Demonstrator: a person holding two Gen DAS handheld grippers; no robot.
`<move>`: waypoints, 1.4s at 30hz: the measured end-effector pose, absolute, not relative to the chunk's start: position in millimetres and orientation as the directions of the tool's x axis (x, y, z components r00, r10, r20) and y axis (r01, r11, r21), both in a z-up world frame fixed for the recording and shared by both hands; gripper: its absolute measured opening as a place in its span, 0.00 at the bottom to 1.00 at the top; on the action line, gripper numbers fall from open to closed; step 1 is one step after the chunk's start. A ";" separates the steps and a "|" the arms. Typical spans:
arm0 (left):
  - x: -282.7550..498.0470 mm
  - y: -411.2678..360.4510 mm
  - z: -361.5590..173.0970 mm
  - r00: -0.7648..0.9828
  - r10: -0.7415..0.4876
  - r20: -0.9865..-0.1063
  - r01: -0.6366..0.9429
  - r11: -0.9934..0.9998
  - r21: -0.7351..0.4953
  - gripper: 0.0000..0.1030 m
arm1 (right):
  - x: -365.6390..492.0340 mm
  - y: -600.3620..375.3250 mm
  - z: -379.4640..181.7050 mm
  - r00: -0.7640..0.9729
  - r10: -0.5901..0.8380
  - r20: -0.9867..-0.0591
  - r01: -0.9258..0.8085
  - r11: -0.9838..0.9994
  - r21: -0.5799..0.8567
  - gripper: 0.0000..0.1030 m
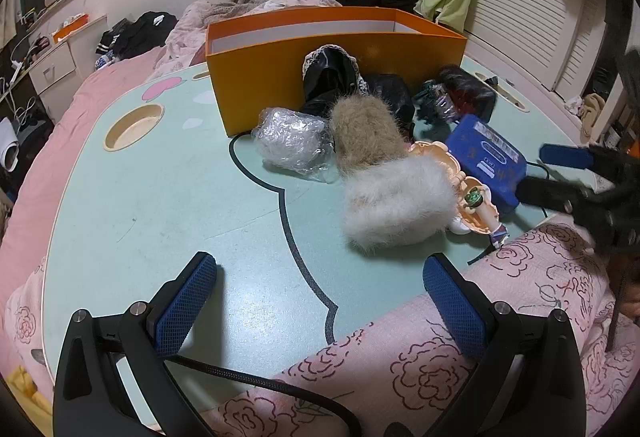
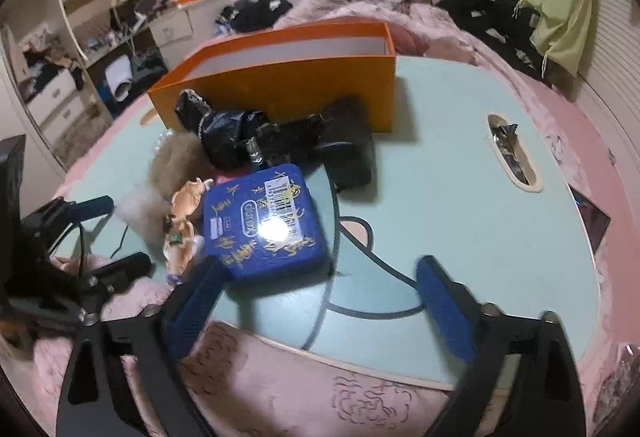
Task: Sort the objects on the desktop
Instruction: 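Set the blue tin on the table beside the figurine, open right gripper, then reach into the box and grasp the brown carton with the left gripper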
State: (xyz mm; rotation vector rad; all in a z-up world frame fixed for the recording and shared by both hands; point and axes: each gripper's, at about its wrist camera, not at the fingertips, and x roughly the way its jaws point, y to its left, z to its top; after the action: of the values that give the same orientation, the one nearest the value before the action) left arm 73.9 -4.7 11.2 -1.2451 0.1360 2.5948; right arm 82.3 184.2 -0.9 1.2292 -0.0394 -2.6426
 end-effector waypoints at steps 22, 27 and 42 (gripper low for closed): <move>73.9 -4.0 11.2 -0.596 0.189 -0.780 -0.274 -0.962 -0.023 1.00 | 82.0 181.9 -13.6 -0.666 -0.135 -0.734 0.204 -0.979 -0.004 1.00; 72.1 -4.8 11.0 -0.576 0.181 -0.797 -0.272 -0.962 -0.022 1.00 | 82.3 182.0 -13.5 -0.666 -0.136 -0.733 0.204 -0.979 -0.004 1.00; 41.4 -22.2 105.9 -0.663 0.328 -0.673 -0.276 -0.943 -0.187 1.00 | 83.3 182.5 -14.0 -0.667 -0.136 -0.733 0.204 -0.979 -0.004 1.00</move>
State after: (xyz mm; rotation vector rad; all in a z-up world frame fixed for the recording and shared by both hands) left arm 41.4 -22.2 105.9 -1.0687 -0.0978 2.5955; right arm 83.3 182.5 -14.0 1.1795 0.1267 -2.7059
